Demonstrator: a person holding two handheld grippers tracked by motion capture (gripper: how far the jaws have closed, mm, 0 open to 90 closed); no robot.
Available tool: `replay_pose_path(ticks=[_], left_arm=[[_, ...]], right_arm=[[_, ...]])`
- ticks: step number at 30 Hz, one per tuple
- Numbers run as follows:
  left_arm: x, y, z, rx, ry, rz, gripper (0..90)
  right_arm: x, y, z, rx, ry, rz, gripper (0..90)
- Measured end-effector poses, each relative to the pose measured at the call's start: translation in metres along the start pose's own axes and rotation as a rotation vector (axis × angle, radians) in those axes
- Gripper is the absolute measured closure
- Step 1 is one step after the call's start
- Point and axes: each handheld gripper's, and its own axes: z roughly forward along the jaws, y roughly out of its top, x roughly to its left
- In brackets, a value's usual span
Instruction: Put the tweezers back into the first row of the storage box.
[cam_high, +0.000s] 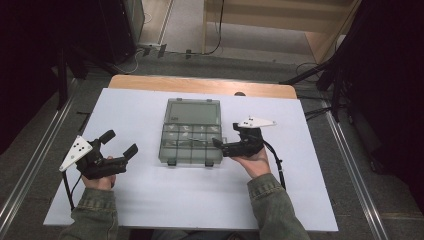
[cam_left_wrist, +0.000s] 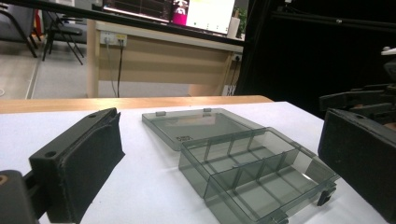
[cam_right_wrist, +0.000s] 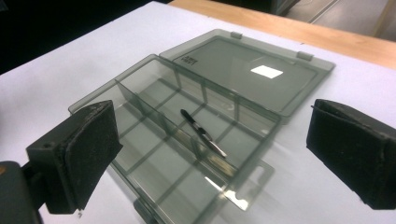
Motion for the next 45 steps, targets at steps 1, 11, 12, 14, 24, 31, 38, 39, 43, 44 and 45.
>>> replay_pose_path(ticks=[1,11,12,14,24,31,38,39,43,44,45], left_arm=[[0.0,0.0,0.0,0.001,0.001,-0.002,0.0],[0.0,0.0,-0.001,-0.002,0.006,0.004,0.0],[0.0,0.0,-0.001,-0.001,0.007,0.004,0.0],[0.0,0.0,-0.002,-0.001,0.007,0.006,0.0],[0.0,-0.001,-0.001,0.009,0.006,0.01,0.0],[0.0,-0.001,-0.001,0.011,0.006,0.011,0.0],[-0.001,-0.001,-0.001,0.013,0.006,0.011,0.0],[-0.001,-0.001,-0.001,0.012,0.005,0.009,0.0],[-0.001,-0.001,-0.001,0.011,0.003,0.008,0.0],[-0.001,-0.001,-0.001,0.011,0.003,0.008,0.0],[-0.001,-0.001,-0.001,0.009,0.002,0.007,0.0]], right_arm=[[-0.001,-0.001,-0.003,-0.005,-0.004,0.001,3.4],[-0.009,-0.017,-0.031,-0.015,-0.027,0.028,1.6],[-0.01,-0.019,-0.034,-0.021,-0.033,0.029,1.6],[-0.011,-0.022,-0.039,-0.031,-0.045,0.035,1.3],[-0.012,-0.039,-0.059,-0.1,-0.1,0.038,0.0],[-0.012,-0.058,-0.073,-0.158,-0.154,0.026,0.0],[-0.018,-0.075,-0.085,-0.154,-0.185,0.046,0.0],[-0.019,-0.078,-0.088,-0.17,-0.195,0.046,0.0],[-0.023,-0.086,-0.1,-0.205,-0.215,0.074,0.0],[-0.024,-0.088,-0.102,-0.213,-0.225,0.073,0.0],[-0.025,-0.092,-0.106,-0.229,-0.235,0.078,0.3]])
